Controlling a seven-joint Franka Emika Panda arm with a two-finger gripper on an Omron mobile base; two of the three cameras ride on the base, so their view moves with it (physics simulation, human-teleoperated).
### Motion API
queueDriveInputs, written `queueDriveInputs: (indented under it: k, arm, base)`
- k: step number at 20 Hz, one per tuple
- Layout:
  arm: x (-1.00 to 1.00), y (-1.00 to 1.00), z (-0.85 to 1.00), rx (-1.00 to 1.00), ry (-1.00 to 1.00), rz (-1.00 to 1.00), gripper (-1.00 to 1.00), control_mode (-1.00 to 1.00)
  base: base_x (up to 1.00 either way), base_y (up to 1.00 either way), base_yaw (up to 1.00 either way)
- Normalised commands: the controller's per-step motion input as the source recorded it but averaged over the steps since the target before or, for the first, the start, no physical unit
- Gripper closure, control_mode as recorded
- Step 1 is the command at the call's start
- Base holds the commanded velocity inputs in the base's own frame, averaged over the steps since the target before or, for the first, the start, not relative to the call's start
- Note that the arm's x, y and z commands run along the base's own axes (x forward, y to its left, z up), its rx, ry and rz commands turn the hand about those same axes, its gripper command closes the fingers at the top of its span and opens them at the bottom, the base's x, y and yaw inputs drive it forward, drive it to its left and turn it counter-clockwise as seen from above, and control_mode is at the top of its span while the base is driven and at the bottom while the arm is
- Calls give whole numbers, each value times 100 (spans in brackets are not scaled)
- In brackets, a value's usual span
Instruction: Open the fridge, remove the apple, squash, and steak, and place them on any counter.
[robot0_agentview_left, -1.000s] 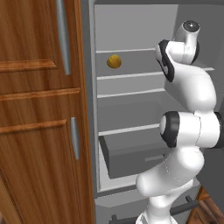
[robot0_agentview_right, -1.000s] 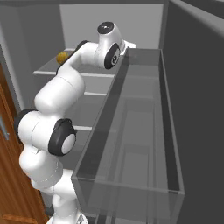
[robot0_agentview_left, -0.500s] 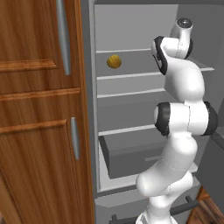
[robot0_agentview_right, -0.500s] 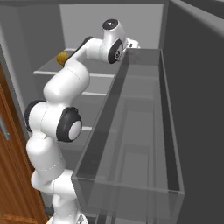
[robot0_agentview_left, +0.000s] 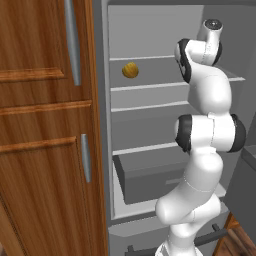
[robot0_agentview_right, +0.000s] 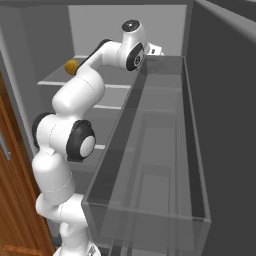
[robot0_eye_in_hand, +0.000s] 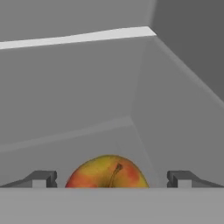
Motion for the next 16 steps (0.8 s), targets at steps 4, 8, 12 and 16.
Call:
queueDriveInputs:
  k: [4, 8, 12, 16]
  arm:
    - [0, 0, -33, 0, 0, 0, -100, -100]
    - [0, 0, -29, 0, -1, 0, 100, -100]
    - [-3, 0, -31, 0, 0, 0, 100, -100]
    - [0, 0, 0, 0, 0, 0, 100, -100]
  base:
    - [0, 0, 0]
    - [0, 0, 0]
    - [0, 0, 0]
    - [0, 0, 0]
